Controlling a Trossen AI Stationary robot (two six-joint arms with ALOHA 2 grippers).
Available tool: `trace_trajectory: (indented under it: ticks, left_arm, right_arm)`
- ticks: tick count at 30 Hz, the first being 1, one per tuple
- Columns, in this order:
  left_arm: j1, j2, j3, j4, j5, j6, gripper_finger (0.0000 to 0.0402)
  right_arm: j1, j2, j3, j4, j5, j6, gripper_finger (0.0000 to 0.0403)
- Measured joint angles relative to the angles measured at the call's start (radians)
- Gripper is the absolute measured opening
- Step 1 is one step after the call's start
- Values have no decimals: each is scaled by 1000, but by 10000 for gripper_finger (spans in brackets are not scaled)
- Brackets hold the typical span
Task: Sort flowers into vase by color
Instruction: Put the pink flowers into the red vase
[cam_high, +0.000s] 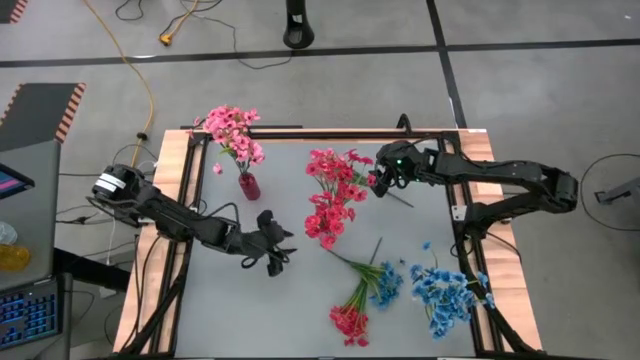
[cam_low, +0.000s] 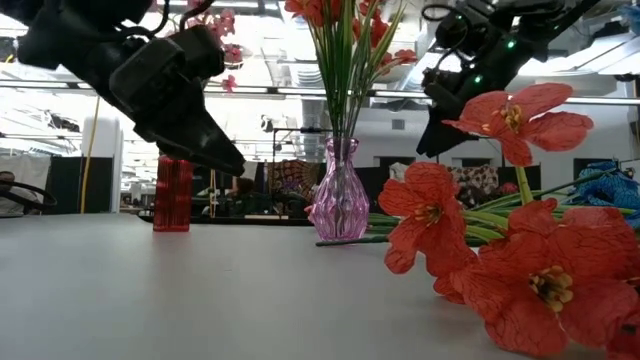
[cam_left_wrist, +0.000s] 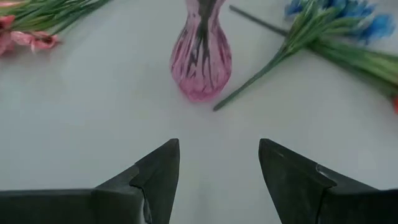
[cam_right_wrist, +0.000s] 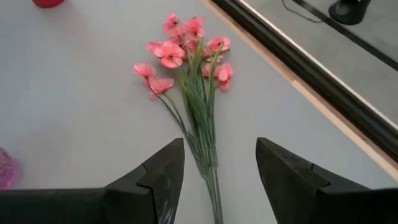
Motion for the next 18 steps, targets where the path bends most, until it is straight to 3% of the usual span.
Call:
trace_trajectory:
  ticks: [11,18]
  left_arm:
    - [0,0,-11,53,-2,-2,208]
    - [0,0,-11,54,-3,-2,208]
  right_arm:
    - [-13,250,0,97,0,-3,226]
    - [-54,344,0,126,0,-3,226]
